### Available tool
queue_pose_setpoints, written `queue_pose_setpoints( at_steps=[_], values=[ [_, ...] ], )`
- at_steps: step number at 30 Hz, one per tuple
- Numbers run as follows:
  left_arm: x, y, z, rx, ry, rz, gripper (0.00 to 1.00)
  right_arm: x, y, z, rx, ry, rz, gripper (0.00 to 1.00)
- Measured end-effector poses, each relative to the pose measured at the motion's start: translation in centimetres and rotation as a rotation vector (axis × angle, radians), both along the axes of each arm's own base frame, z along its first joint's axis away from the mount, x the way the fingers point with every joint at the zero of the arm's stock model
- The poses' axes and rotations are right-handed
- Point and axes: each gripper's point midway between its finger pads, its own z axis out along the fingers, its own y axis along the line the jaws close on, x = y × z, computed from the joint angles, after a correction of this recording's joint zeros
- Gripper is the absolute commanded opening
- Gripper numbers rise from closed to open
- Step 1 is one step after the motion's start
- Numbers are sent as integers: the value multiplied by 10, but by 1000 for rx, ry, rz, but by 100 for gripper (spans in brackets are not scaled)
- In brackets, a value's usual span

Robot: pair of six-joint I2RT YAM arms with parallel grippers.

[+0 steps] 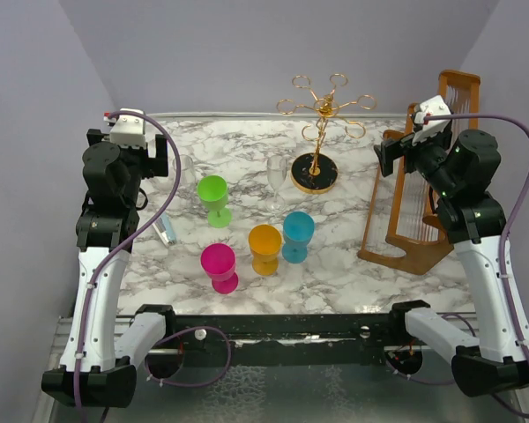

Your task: Place the wine glass upside down on the wine glass rack

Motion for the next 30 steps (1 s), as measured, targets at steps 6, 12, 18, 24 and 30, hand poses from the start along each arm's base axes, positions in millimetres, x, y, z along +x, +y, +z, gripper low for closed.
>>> queue_pose_setpoints(
  at_steps=[6,12,18,24,30],
  values=[
    [1,0,-1,0,2,-2,99,4,0,-4,-2,13,0,99],
    [2,-1,-1,0,2,-3,99,4,2,-5,-5,13,9,99],
    [3,0,4,-1,-17,-1,99,1,7,-3,-18,3,46,99],
    [4,0,3,-1,-16,0,99,-5,21,-2,-22,-5,138,99],
    [9,-4,-4,-2,8,-21,99,1,38,-11,-20,27,238,99]
  ],
)
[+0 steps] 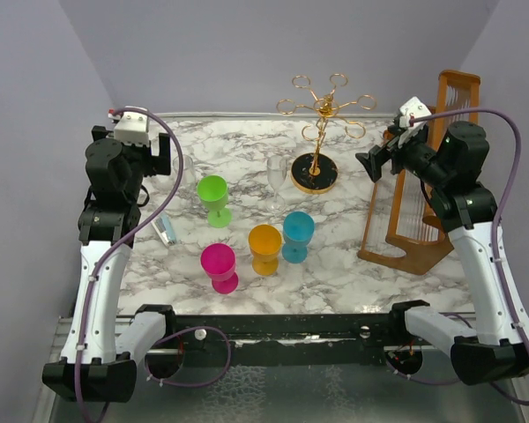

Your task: Place the wine glass upside down on the wine glass rack

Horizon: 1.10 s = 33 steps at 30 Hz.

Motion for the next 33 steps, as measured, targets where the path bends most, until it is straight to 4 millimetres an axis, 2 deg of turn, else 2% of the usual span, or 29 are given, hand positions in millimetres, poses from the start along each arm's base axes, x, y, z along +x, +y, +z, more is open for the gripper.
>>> queue_pose_setpoints(
  at_steps=[7,16,18,25,33],
  values=[
    [-1,-22,-11,-5,44,-129,99,8,18,-18,-20,41,116,99],
    [-4,-46,-39,-28,124,-269,99,6,29,-17,-10,14,191,99],
    [-4,-47,-47,-36,144,-276,98,5,33,-24,-7,20,217,99],
    [6,-45,-69,-102,213,-249,93,-11,48,-71,-6,101,349,99],
    [28,-26,-85,-127,282,-130,87,-30,61,-102,-10,131,482,96]
  ],
)
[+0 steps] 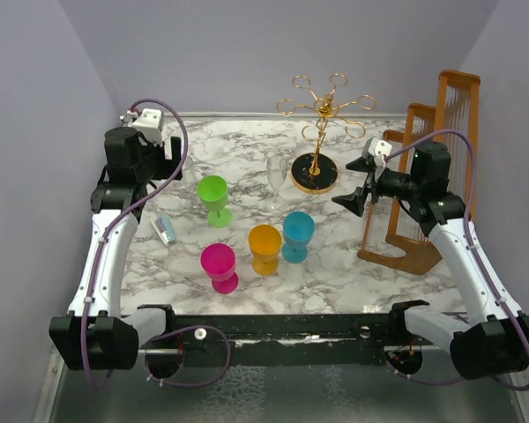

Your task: Place the wine glass upside down on the wine glass rack

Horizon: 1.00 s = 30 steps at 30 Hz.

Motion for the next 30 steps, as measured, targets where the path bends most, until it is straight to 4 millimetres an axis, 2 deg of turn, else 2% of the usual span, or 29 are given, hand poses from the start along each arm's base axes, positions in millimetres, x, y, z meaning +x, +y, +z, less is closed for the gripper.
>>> queue_pose_setpoints(
  at_steps=[6,7,11,16,25,30],
  values=[
    [12,7,5,15,20,37,78,-4,2,-8,-4,1,30,96],
    [20,7,6,16,23,39,77,-4,2,-9,-7,0,30,96],
    [36,8,-1,21,84,43,66,-4,2,-14,-12,2,33,95],
    [50,8,-18,20,164,39,65,-4,2,-21,-20,10,37,95],
    [45,3,-31,6,226,20,47,-3,4,-30,-27,29,46,95],
    [42,2,-37,6,257,13,44,-2,4,-34,-28,41,47,96]
  ],
)
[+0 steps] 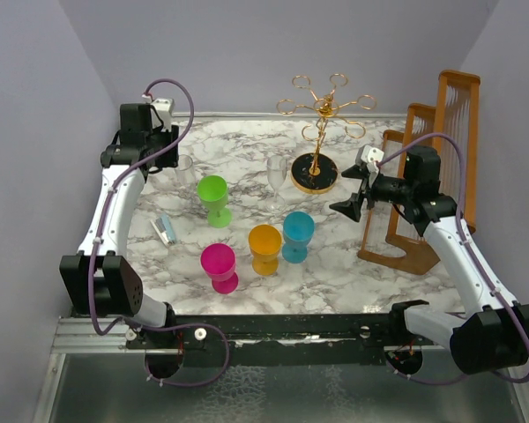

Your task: Place the wine glass upside down on the wine glass rack

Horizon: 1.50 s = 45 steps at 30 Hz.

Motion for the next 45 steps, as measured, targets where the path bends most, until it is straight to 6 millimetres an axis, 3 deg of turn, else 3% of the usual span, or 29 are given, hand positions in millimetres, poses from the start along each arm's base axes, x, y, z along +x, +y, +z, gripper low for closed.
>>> queue_pose_setpoints(
  at_steps=[7,16,25,33,37,40,45],
  values=[
    [-2,-2,-16,-3,63,-12,39,0,0,-1,0,0,0,96],
    [-1,-5,-25,-8,106,-33,19,0,0,-4,-1,6,0,96],
    [-2,-4,-18,21,117,-70,1,0,0,-4,1,0,-1,96],
    [1,7,2,126,77,-102,0,3,0,-1,6,-7,-9,97],
    [1,14,18,184,42,-115,0,5,-2,-1,8,5,-34,97],
    [1,18,43,223,-24,-116,0,8,-3,5,10,10,-57,98],
    [-4,18,115,263,-222,-108,0,18,-5,51,21,-89,-84,98]
  ],
)
